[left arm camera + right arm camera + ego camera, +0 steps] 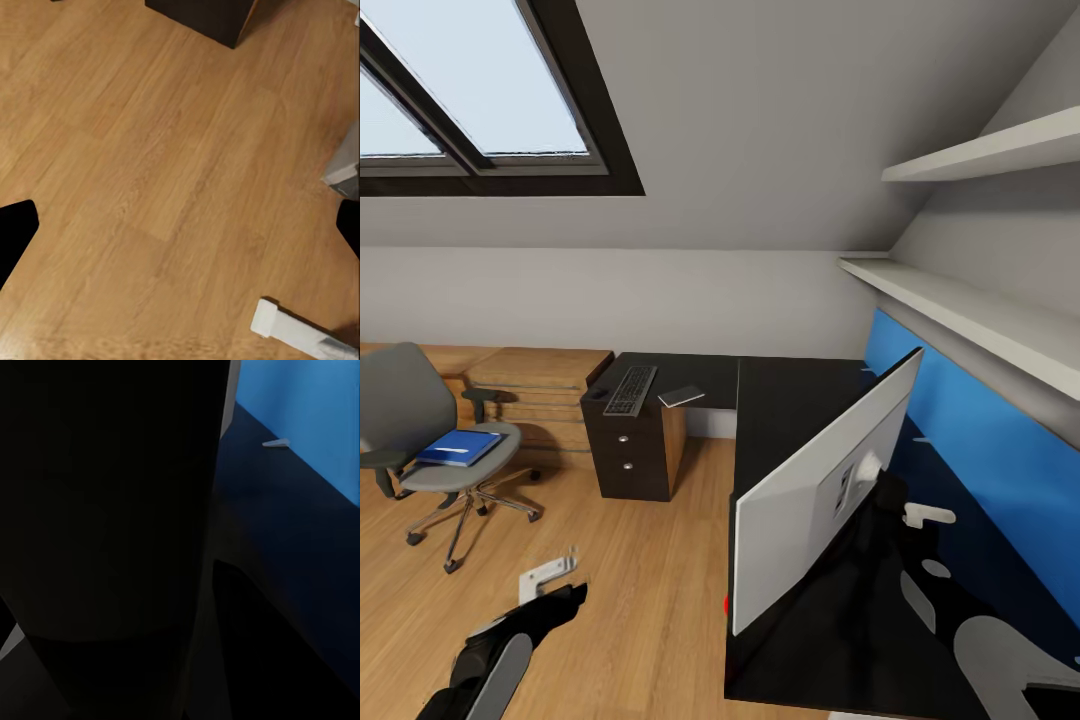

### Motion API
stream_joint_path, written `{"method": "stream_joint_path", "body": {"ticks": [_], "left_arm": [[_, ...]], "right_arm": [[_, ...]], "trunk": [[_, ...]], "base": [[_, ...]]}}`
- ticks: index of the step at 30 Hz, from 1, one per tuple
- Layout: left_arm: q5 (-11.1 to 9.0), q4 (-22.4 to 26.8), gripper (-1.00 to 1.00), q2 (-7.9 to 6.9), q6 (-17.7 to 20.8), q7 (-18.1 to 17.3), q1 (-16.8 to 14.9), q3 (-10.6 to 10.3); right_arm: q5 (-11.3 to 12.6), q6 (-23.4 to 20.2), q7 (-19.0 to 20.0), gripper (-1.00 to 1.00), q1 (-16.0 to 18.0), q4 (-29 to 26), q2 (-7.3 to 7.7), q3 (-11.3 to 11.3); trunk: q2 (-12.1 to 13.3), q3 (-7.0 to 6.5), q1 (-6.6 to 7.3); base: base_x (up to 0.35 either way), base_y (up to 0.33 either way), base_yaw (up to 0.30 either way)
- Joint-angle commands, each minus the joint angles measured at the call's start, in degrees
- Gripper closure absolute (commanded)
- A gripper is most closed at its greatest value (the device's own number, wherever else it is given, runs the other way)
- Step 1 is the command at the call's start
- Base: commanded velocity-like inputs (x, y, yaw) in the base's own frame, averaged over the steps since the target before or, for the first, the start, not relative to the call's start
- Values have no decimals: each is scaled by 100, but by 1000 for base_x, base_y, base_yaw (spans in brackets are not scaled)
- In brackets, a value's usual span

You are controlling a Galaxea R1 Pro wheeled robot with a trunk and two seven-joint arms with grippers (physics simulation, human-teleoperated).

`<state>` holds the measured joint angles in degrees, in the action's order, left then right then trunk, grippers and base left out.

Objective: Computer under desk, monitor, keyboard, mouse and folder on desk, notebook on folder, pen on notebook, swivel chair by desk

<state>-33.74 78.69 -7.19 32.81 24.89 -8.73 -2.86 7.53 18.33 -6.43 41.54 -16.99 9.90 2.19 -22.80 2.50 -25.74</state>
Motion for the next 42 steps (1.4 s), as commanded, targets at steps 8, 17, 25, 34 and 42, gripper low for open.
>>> {"method": "stream_joint_path", "body": {"ticks": [8, 17, 25, 34, 42], "left_arm": [[-29, -199, -100, -3, -52, 36, -6, 30], [-27, -182, -100, -1, -55, 31, -6, 24], [-27, -177, -100, -2, -55, 33, -6, 23], [-27, -178, -100, -2, -55, 34, -6, 15], [-27, -178, -100, 4, -55, 35, -6, 14]], "right_arm": [[145, 39, -13, 100, 3, 21, 13, -52], [152, 39, -33, 100, 3, 21, 4, -51], [153, 39, -34, 100, 3, 21, -3, -52], [149, 39, -34, 100, 3, 21, -5, -52], [146, 39, -34, 100, 3, 21, -5, -52]], "trunk": [[-12, 14, -4], [-12, 11, -4], [-12, -3, -4], [-12, -5, -4], [-12, -5, -4]], "base": [[0, 0, 0], [0, 0, -11], [0, 0, -161], [0, 0, -146], [28, -19, -15]]}}
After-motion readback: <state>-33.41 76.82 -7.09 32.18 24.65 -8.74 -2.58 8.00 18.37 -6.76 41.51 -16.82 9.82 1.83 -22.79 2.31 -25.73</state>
